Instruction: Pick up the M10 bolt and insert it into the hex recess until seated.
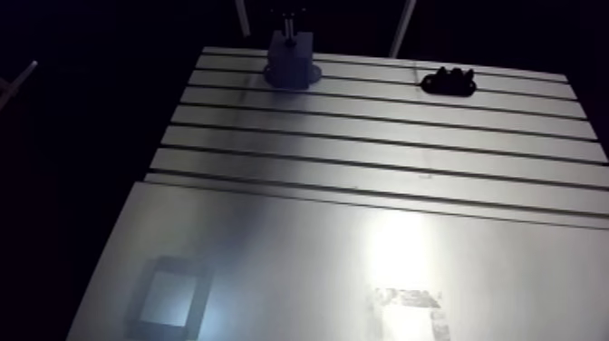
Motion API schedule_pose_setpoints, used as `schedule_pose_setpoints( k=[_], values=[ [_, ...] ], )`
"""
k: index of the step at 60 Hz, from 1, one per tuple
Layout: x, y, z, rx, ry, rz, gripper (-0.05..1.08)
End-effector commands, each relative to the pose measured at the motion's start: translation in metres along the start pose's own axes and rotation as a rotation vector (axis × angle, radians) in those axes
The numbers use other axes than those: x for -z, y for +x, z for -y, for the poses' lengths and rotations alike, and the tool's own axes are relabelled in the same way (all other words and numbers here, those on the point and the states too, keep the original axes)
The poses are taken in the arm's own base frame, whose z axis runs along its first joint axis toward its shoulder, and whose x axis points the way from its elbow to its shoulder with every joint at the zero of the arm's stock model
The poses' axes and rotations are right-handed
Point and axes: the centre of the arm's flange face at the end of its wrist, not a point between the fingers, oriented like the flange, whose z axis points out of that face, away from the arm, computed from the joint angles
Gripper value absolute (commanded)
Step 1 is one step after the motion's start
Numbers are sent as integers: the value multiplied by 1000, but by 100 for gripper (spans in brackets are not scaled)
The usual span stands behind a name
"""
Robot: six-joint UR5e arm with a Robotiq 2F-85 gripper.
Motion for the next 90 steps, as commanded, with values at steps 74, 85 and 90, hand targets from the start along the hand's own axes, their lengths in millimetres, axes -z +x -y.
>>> schedule_pose_setpoints(
  k=[74, 85, 90],
  values=[
    [-4, -1, 0, 5, 0, 7, 108],
    [-4, -1, 1, 6, 0, 7, 108],
    [-4, -1, 0, 5, 0, 7, 108]
  ],
)
